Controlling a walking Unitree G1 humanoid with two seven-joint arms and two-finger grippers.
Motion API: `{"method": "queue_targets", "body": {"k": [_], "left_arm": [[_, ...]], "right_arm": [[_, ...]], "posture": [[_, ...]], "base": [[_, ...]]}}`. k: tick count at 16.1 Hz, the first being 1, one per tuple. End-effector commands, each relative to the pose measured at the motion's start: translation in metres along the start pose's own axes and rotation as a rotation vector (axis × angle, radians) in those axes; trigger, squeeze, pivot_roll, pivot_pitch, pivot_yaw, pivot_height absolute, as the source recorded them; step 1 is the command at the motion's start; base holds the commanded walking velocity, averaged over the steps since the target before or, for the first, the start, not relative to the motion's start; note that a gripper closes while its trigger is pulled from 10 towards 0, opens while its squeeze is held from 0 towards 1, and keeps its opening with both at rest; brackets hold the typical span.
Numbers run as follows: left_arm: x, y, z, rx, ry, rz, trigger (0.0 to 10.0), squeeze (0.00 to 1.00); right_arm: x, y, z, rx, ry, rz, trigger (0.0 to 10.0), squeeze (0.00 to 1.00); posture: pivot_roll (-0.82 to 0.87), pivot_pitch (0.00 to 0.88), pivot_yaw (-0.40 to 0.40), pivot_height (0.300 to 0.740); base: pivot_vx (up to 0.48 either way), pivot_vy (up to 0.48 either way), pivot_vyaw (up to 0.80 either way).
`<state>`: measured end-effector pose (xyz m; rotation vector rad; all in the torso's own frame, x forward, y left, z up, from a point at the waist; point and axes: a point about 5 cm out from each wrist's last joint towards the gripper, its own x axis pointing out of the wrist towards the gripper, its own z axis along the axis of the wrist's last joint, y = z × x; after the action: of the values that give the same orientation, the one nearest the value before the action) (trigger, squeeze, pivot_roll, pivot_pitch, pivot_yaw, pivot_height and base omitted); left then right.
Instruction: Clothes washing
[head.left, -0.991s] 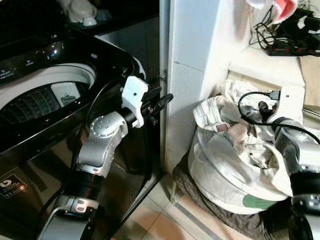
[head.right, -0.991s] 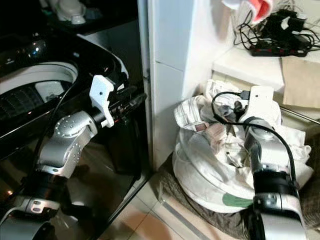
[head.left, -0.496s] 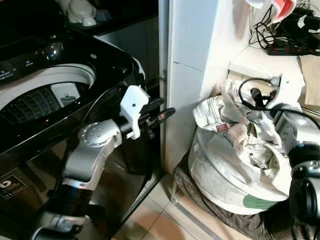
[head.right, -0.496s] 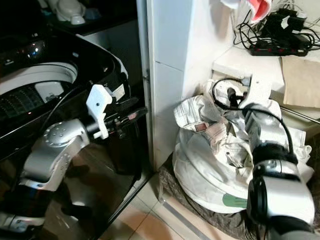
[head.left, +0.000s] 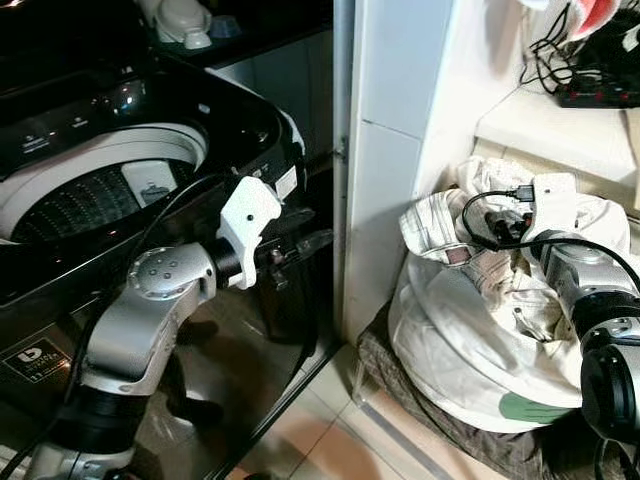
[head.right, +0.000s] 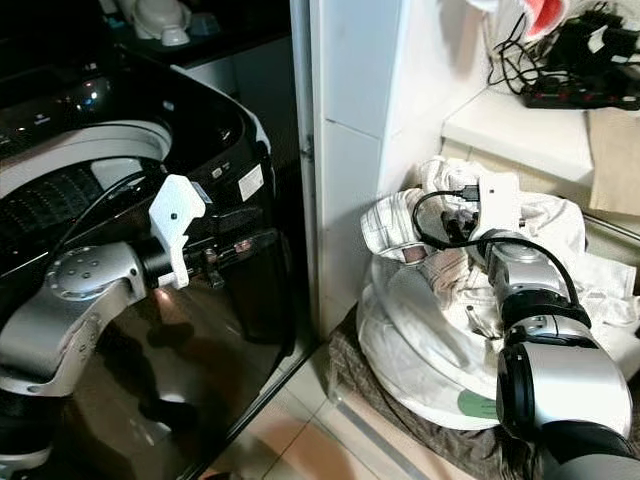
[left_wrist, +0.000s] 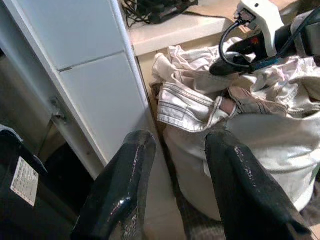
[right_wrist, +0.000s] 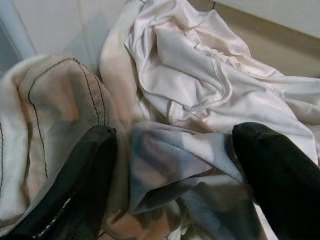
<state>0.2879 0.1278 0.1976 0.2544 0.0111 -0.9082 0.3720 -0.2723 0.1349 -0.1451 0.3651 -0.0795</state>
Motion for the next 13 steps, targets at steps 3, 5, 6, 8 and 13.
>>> {"method": "queue_targets", "body": {"k": [3,5,6,8,13], "left_arm": [[-0.0104,0.0025,0.0061,0.004,0.016,0.007,10.0,0.0],[-0.0104,0.0028,0.0059,0.002,0.025,0.007,10.0,0.0],[-0.0098,0.0028,0.0062,0.002,0.024,0.008,10.0,0.0],[-0.0089,0.0028,0.0075,-0.001,0.024,0.009,10.0,0.0],[-0.0097,-0.0013,0.0051,-0.015,0.04,-0.024,10.0,0.0]], "right_arm": [[0.0,-0.0025,0.0011,-0.026,0.005,-0.001,10.0,0.0],[0.0,-0.0029,0.0014,-0.027,0.003,-0.005,0.0,0.0],[-0.0001,-0.0034,0.0017,-0.026,0.002,-0.01,0.0,0.0],[-0.0002,-0.0041,0.0024,-0.024,-0.001,-0.011,0.0,0.0],[-0.001,-0.0089,0.0027,-0.002,-0.001,-0.033,0.0,0.0]], "posture": [[0.18,0.06,0.073,0.74],[0.18,0.052,0.075,0.74],[0.18,0.05,0.075,0.74],[0.17,0.046,0.073,0.74],[0.17,0.05,0.069,0.74]], "base": [[0.0,0.0,0.0],[0.0,0.0,0.0],[0.0,0.0,0.0],[0.0,0.0,0.0],[0.0,0.0,0.0]]}}
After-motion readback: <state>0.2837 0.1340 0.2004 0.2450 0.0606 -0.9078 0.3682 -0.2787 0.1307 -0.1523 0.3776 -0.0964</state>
